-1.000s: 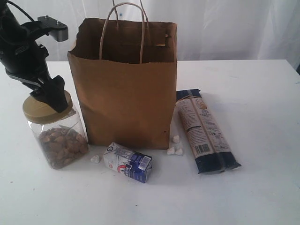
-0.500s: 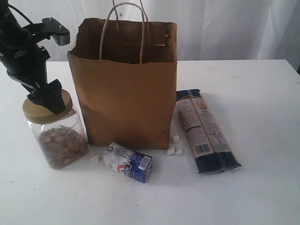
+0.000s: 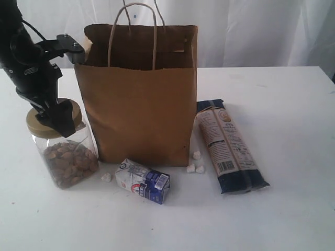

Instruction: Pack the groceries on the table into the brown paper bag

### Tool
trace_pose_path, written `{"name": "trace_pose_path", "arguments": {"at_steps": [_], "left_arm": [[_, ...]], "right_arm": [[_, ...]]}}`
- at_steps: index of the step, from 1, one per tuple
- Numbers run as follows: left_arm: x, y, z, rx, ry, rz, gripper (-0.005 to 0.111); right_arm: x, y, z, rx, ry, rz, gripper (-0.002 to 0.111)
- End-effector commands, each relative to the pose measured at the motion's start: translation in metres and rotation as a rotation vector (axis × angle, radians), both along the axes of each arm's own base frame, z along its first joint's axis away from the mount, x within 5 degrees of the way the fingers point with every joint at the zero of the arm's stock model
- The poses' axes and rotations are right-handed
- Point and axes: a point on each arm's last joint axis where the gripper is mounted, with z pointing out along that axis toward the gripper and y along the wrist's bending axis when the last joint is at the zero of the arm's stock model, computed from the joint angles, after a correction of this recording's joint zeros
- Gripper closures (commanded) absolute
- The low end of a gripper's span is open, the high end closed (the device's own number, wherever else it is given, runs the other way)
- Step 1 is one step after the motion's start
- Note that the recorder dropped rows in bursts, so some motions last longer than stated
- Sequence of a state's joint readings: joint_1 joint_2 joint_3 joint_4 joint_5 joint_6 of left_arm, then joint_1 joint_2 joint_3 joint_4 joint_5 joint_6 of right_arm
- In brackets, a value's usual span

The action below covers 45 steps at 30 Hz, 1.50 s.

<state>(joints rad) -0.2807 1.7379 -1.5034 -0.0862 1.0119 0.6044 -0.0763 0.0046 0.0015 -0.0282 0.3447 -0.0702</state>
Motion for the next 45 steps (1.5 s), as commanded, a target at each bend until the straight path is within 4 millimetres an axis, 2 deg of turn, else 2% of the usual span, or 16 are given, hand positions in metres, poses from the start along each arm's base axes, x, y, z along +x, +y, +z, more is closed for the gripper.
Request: {"name": "trace_pose_path", "arguments": {"at_steps": [1, 13, 16, 17, 19, 24, 25, 26, 32, 35, 40, 45], "left_arm": [[-0.001, 0.001, -0.006, 0.009, 0.046, -0.004, 0.002], [-0.003, 0.001, -0.007, 0.014, 0.059, -0.003, 0.002], [-0.004, 0.001, -0.007, 0.017, 0.072, -0.004, 0.009], [-0.004, 0.001, -0.007, 0.017, 0.073, -0.001, 0.014], [-0.004, 0.001, -0.007, 0.017, 0.073, -0.001, 0.03], [-0.003, 0.005, -0.007, 0.058, 0.057, -0.008, 0.083], [-0.003, 0.005, -0.007, 0.06, 0.057, -0.008, 0.099], [-0.003, 0.005, -0.007, 0.06, 0.057, -0.008, 0.106], [-0.004, 0.005, 0.001, 0.045, 0.033, 0.002, 0.107], [-0.008, 0.007, 0.031, 0.018, -0.034, 0.094, 0.107], [-0.034, 0.021, 0.081, 0.047, -0.098, 0.194, 0.107], [-0.056, 0.031, 0.107, 0.037, -0.152, 0.273, 0.107]], "right_arm": [[0.0, 0.0, 0.001, -0.002, -0.008, -0.005, 0.108], [0.0, 0.0, 0.001, -0.002, -0.008, -0.005, 0.108], [0.0, 0.0, 0.001, -0.002, -0.008, -0.005, 0.108], [0.0, 0.0, 0.001, -0.002, -0.008, -0.005, 0.108], [0.0, 0.0, 0.001, -0.002, -0.008, -0.005, 0.108], [0.0, 0.0, 0.001, -0.002, -0.008, -0.005, 0.108], [0.0, 0.0, 0.001, -0.002, -0.008, -0.005, 0.108], [0.0, 0.0, 0.001, -0.002, -0.008, -0.005, 0.108], [0.0, 0.0, 0.001, -0.002, -0.008, -0.005, 0.108], [0.0, 0.0, 0.001, -0.002, -0.008, -0.005, 0.108], [0.0, 0.0, 0.001, 0.017, -0.009, -0.01, 0.108], [0.0, 0.0, 0.001, 0.021, -0.01, -0.011, 0.108]]}}
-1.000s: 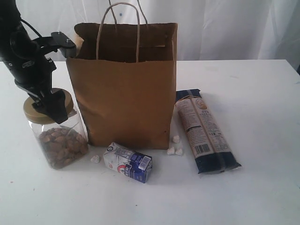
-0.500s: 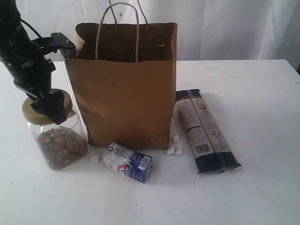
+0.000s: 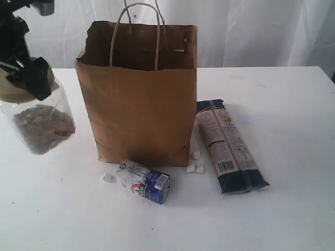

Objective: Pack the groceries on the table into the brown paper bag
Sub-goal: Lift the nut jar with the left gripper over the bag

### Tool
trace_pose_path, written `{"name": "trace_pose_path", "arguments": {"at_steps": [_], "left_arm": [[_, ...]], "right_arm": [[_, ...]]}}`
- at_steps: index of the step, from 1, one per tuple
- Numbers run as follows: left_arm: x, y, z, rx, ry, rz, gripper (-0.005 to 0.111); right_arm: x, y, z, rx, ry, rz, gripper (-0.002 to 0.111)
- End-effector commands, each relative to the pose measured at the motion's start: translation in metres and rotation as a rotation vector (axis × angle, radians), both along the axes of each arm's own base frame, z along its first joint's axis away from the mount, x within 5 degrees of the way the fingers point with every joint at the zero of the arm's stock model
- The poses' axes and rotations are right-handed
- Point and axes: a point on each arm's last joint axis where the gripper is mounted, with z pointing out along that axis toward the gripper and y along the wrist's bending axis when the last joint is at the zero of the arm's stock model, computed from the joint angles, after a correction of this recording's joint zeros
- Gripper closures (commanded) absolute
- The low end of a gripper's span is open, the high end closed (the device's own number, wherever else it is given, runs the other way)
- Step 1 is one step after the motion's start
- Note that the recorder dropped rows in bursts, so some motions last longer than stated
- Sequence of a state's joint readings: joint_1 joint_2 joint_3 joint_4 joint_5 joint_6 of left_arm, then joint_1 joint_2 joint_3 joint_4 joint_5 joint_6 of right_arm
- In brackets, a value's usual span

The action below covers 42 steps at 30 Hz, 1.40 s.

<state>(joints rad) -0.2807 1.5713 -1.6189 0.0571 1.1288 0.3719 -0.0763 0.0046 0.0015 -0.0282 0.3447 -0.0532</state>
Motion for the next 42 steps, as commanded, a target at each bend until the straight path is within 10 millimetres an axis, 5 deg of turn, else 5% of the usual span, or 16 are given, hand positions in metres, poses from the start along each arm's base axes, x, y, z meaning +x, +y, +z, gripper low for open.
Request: {"name": "trace_pose_path", "arguments": {"at_steps": [1, 12, 24, 35, 42], "left_arm": [[-0.03, 0.01, 0.028, -0.01, -0.008, 0.064, 0.107], [-0.071, 0.021, 0.084, -0.167, -0.32, 0.129, 0.107], [-0.07, -0.013, 0.157, -1.021, -0.739, 0.119, 0.107], [-0.038, -0.046, 0.146, -1.252, -0.709, -0.167, 0.107], [-0.036, -0.061, 0.133, -1.256, -0.656, -0.425, 0.107]], "right_arm": [[0.0, 0.0, 0.001, 0.005, -0.008, -0.007, 0.108], [0.0, 0.0, 0.001, 0.005, -0.008, -0.007, 0.108], [0.0, 0.0, 0.001, 0.005, -0.008, -0.007, 0.108], [0.0, 0.0, 0.001, 0.005, -0.008, -0.007, 0.108], [0.0, 0.0, 0.001, 0.005, -0.008, -0.007, 0.108]]}}
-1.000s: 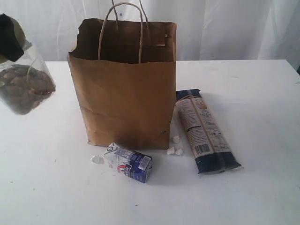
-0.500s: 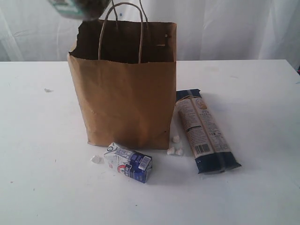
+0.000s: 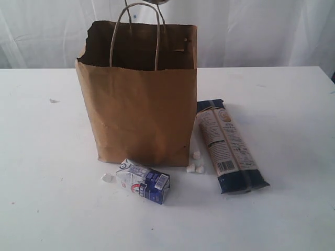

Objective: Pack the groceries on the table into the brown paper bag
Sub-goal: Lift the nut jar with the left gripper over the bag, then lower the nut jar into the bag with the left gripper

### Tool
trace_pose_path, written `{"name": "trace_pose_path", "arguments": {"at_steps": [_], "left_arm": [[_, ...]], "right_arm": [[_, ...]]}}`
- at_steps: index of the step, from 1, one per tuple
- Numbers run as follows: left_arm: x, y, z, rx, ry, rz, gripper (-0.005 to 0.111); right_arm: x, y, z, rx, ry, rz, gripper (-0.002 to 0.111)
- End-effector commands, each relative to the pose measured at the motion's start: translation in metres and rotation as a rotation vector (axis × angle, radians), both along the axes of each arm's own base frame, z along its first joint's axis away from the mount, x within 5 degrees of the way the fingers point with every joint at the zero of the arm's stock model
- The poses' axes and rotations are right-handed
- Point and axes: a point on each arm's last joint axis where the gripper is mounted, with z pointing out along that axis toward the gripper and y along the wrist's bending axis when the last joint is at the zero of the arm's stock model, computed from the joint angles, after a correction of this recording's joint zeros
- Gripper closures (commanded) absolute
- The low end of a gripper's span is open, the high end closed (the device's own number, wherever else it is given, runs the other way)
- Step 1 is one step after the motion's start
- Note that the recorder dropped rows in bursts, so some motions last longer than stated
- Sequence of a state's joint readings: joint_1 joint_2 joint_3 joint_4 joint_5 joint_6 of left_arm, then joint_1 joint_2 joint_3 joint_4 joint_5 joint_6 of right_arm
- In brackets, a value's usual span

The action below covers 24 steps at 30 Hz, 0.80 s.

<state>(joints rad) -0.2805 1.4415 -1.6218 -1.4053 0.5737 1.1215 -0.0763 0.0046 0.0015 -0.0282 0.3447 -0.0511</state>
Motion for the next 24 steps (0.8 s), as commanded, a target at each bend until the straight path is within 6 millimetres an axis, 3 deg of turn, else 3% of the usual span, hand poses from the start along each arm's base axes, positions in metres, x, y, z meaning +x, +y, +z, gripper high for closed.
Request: {"name": "trace_pose_path", "arguments": {"at_steps": [1, 13, 19, 24], "left_arm": [[-0.007, -0.006, 0.002, -0.013, -0.048, -0.132, 0.107], [-0.001, -0.005, -0.019, 0.248, -0.099, -0.076, 0.107], [0.0, -0.005, -0.02, 0.261, -0.103, -0.069, 0.107], [0.011, 0.001, -0.016, 0.245, -0.123, 0.076, 0.107]], "right_arm": [[0.0, 0.0, 0.001, 0.003, -0.008, -0.006, 0.108], [0.0, 0.0, 0.001, 0.003, -0.008, -0.006, 0.108], [0.0, 0.0, 0.001, 0.003, -0.008, -0.006, 0.108], [0.0, 0.0, 0.001, 0.003, -0.008, -0.006, 0.108]]}}
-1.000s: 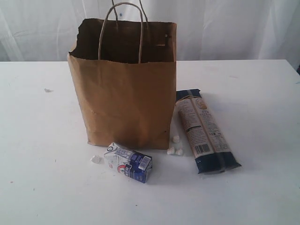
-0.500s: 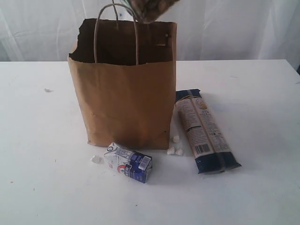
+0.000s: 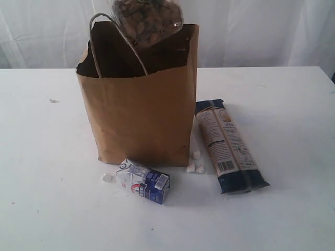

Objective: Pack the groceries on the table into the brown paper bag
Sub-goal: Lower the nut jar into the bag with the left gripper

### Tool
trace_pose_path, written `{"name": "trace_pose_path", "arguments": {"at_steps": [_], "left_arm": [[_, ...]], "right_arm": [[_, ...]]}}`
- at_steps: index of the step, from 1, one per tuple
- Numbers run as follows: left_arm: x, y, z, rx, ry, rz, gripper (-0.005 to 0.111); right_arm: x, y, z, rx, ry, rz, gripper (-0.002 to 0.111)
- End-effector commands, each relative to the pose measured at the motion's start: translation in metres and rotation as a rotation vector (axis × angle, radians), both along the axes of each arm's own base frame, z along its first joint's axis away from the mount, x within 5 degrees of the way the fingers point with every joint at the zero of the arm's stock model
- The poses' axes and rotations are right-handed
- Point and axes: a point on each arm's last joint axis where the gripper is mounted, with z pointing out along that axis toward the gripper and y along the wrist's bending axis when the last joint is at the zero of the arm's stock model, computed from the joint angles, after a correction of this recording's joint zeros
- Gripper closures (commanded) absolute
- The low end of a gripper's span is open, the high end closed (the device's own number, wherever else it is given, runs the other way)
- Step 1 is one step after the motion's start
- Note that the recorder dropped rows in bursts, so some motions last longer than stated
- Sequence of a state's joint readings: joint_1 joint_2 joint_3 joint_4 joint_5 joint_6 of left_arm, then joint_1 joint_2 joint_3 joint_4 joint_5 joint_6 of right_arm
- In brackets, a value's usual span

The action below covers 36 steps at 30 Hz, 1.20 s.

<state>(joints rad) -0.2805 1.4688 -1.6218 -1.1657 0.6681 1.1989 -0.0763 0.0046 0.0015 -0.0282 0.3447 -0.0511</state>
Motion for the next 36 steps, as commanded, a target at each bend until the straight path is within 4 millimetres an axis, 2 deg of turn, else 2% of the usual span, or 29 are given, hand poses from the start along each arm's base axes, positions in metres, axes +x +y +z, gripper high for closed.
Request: {"name": "trace_pose_path", "arguments": {"at_steps": [1, 4, 8, 14, 20, 24, 36], "left_arm": [[0.007, 0.008, 0.011, -0.066, -0.055, 0.142, 0.107], [0.012, 0.012, 0.014, -0.088, -0.074, 0.213, 0.107], [0.005, 0.007, 0.01, -0.062, -0.046, 0.122, 0.107], [-0.006, -0.002, -0.01, 0.025, 0.034, -0.053, 0.107], [-0.001, 0.0, -0.04, 0.142, 0.081, -0.036, 0.107], [0.002, 0.001, -0.051, 0.191, 0.063, -0.017, 0.107], [0.005, 0.003, -0.054, 0.216, 0.003, 0.004, 0.107]], "right_arm": [[0.0, 0.0, 0.001, 0.003, -0.008, -0.006, 0.108], [0.0, 0.0, 0.001, 0.003, -0.008, -0.006, 0.108], [0.0, 0.0, 0.001, 0.003, -0.008, -0.006, 0.108], [0.0, 0.0, 0.001, 0.003, -0.008, -0.006, 0.108], [0.0, 0.0, 0.001, 0.003, -0.008, -0.006, 0.108], [0.0, 0.0, 0.001, 0.003, -0.008, -0.006, 0.108], [0.0, 0.0, 0.001, 0.003, -0.008, -0.006, 0.108]]}}
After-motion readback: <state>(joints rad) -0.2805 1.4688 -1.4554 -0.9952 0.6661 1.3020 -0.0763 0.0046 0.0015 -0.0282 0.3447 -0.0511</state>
